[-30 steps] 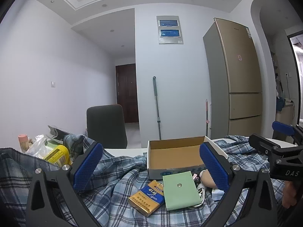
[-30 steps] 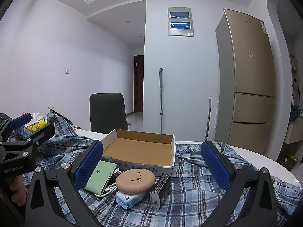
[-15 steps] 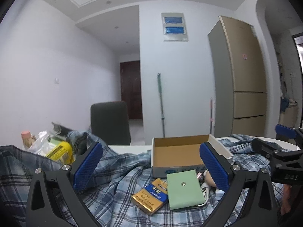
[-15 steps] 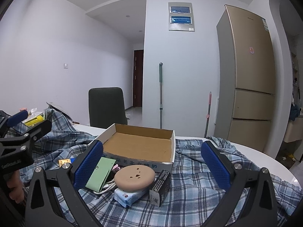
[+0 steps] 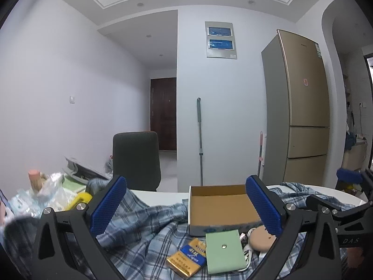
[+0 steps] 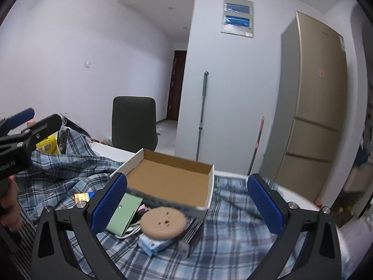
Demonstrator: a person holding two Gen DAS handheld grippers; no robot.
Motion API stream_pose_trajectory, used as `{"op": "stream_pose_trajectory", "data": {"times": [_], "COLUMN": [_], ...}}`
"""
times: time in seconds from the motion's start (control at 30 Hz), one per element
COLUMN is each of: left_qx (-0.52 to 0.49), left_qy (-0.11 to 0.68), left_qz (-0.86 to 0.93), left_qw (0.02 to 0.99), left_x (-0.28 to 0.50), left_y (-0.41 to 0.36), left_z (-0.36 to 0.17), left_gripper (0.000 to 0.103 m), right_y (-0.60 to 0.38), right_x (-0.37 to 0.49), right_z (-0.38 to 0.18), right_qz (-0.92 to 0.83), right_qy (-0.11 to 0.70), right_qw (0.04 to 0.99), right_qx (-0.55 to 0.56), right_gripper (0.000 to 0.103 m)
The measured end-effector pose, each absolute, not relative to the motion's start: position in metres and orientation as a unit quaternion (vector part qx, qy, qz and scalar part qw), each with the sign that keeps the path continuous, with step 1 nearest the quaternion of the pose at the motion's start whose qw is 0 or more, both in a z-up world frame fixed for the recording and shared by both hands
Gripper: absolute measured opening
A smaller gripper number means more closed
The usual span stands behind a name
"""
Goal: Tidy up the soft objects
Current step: 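Grasp the beige round disc with the right gripper while the left gripper approaches the green pouch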
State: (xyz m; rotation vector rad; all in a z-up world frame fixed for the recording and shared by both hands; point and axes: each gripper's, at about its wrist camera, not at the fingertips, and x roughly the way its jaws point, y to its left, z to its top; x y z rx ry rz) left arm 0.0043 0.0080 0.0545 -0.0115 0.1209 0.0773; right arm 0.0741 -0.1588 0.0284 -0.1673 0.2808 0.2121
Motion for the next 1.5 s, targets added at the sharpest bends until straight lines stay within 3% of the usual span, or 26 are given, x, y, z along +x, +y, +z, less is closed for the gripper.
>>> {"op": "stream_pose_trajectory", "data": {"times": [0.3, 0.5, 0.63, 1.0, 1.2, 1.33, 1.5], "left_qx": [-0.033, -0.030, -0.030, -0.024, -0.035, -0.037, -0.039], "left_qy": [0.075, 0.114, 0.155, 0.205, 0.225, 0.241, 0.244], "left_qz": [0.029, 0.023, 0.017, -0.008, -0.017, -0.024, -0.023], "left_qw": [0.996, 0.993, 0.987, 0.978, 0.973, 0.970, 0.969], "left_x": [0.031, 0.054, 0.068, 0.086, 0.093, 0.098, 0.099], "left_y": [-0.002, 0.002, 0.006, 0.002, 0.006, 0.006, 0.007], "left_z": [0.079, 0.049, 0.023, -0.012, -0.018, -0.022, -0.023], "left_gripper": [0.103, 0.103, 0.103, 0.103, 0.103, 0.103, 0.103], "right_y": [-0.169, -0.153, -0.140, -0.128, -0.128, -0.124, -0.124], "right_x": [0.123, 0.150, 0.160, 0.181, 0.182, 0.183, 0.181], "right_z": [0.045, -0.004, -0.037, -0.084, -0.089, -0.092, -0.091], "right_qz": [0.100, 0.150, 0.191, 0.218, 0.221, 0.231, 0.230], "right_qy": [0.169, 0.233, 0.278, 0.365, 0.374, 0.383, 0.380], "right_qw": [0.980, 0.959, 0.938, 0.898, 0.894, 0.887, 0.888], "right_qx": [-0.041, -0.066, -0.076, -0.113, -0.111, -0.118, -0.120], "right_gripper": [0.103, 0.103, 0.094, 0.093, 0.093, 0.081, 0.078]}}
